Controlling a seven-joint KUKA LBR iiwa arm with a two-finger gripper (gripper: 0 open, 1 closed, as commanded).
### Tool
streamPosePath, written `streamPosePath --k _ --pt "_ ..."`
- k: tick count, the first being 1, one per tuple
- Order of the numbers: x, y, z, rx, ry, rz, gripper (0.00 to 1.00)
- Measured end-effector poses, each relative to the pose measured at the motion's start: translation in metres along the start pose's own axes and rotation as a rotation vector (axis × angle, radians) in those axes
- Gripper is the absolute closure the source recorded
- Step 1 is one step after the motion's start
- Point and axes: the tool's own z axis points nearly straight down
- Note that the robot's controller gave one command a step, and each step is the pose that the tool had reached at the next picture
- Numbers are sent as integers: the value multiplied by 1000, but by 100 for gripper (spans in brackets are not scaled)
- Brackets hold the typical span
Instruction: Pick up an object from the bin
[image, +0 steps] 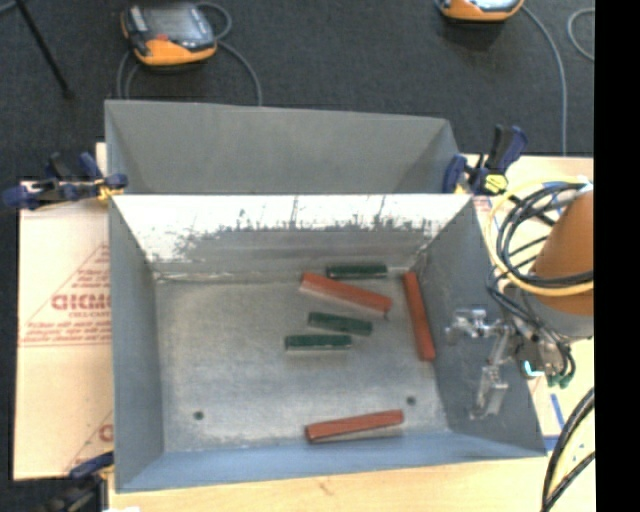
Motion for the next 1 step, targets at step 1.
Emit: streamPosePath --k 1 --pt "-2 0 -4 2 -8 -3 0"
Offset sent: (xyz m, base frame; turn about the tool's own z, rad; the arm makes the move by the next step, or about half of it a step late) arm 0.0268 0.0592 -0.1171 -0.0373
